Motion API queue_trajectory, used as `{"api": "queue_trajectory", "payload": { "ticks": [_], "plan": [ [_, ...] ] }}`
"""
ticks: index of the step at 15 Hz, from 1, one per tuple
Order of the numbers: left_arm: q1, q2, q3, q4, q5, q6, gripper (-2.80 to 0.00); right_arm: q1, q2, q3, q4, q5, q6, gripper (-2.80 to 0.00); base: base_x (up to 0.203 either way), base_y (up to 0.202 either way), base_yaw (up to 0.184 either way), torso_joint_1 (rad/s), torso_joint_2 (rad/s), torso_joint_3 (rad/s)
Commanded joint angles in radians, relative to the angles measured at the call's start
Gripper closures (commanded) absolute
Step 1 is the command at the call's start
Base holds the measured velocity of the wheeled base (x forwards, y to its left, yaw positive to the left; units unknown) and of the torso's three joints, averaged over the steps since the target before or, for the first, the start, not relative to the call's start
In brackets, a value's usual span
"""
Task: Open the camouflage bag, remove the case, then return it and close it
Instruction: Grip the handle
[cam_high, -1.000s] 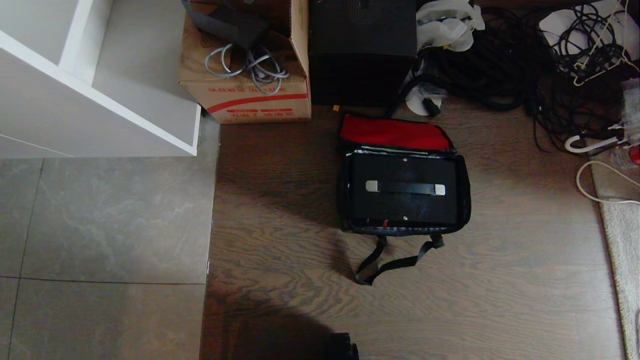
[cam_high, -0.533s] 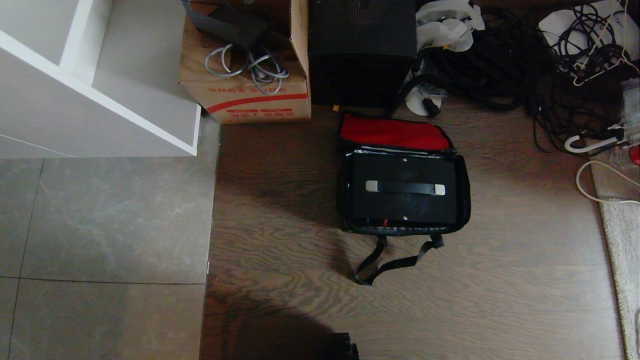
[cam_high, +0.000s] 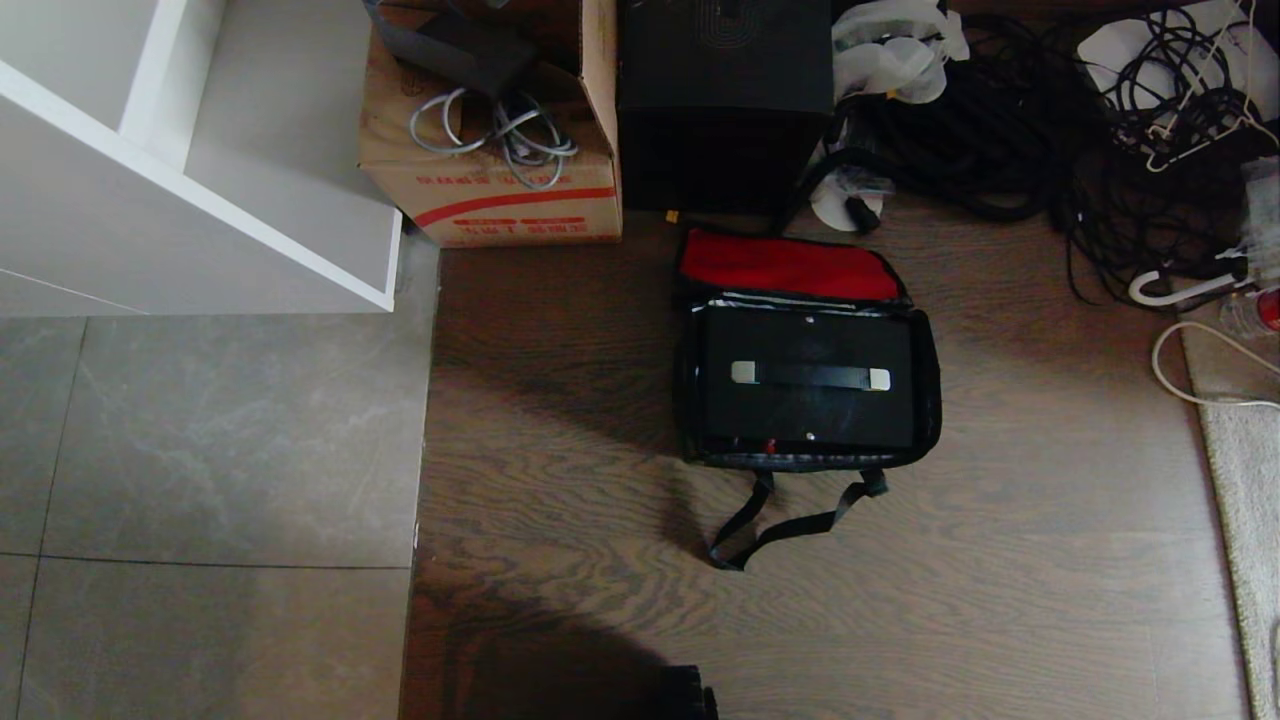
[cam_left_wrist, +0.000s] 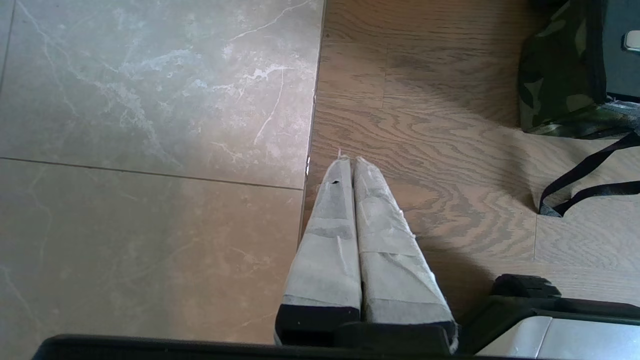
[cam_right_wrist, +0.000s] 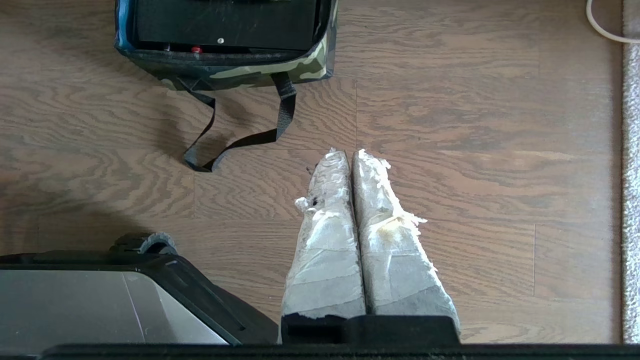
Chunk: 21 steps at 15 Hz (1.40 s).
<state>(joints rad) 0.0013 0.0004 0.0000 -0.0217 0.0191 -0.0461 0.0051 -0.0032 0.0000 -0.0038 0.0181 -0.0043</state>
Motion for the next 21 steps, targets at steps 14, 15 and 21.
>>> {"api": "queue_trajectory", "payload": {
  "ticks": [14, 15, 21],
  "plan": [
    [0.0, 0.0, 0.011, -0.001, 0.001, -0.001, 0.0, 0.0, 0.005, 0.0, -0.001, 0.0, 0.0, 0.0, 0.0, 0.0, 0.0, 0.0, 0.0, 0.019],
    [0.0, 0.0, 0.011, -0.001, 0.001, -0.003, 0.0, 0.001, 0.005, 0.0, -0.001, 0.0, 0.0, 0.0, 0.0, 0.0, 0.0, 0.002, 0.0, 0.163],
    [0.0, 0.0, 0.011, -0.001, 0.001, -0.003, 0.0, 0.001, 0.005, 0.0, -0.001, 0.0, 0.0, 0.0, 0.0, 0.0, 0.0, 0.002, 0.0, 0.194]
  ]
}}
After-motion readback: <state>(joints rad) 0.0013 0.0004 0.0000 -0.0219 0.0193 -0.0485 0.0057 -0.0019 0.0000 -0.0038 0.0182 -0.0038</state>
